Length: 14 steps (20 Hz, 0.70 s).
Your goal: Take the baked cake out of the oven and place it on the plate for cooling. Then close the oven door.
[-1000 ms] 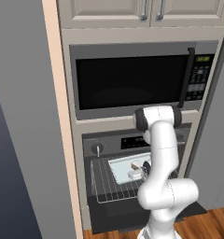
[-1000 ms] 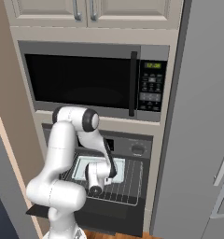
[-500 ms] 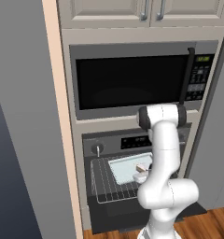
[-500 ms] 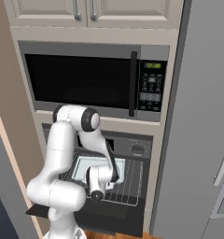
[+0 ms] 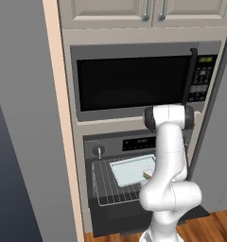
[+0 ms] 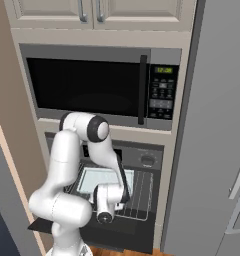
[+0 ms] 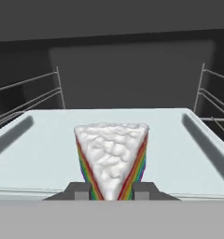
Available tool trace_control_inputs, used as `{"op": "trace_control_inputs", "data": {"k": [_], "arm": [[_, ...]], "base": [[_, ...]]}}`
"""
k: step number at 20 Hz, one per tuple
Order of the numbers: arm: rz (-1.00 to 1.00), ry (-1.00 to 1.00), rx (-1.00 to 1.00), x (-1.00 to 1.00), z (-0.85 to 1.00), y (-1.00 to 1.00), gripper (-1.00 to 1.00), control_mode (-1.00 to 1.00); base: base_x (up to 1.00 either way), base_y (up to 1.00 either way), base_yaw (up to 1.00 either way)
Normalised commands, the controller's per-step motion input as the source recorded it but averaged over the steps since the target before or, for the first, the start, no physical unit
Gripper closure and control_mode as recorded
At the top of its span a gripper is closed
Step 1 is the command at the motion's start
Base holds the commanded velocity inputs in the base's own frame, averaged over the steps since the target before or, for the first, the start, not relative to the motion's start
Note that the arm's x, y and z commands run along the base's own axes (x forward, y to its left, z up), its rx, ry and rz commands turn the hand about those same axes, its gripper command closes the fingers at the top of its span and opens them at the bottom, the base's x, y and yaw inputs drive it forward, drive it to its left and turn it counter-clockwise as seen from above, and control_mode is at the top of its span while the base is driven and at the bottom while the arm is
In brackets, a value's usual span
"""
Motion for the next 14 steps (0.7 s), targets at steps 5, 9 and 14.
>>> {"op": "trace_control_inputs", "data": {"k": [5, 9, 14], "arm": [[0.00, 0.00, 0.00, -0.38, 0.47, 0.00, 1.00, -1.00], [0.00, 0.00, 0.00, -0.16, 0.71, 0.00, 1.00, -1.00], [0.00, 0.05, 0.00, -0.05, 0.83, -0.08, 1.00, -1.00]], "base": [[0.00, 0.00, 0.00], [0.00, 0.00, 0.00], [0.00, 0.00, 0.00]]}}
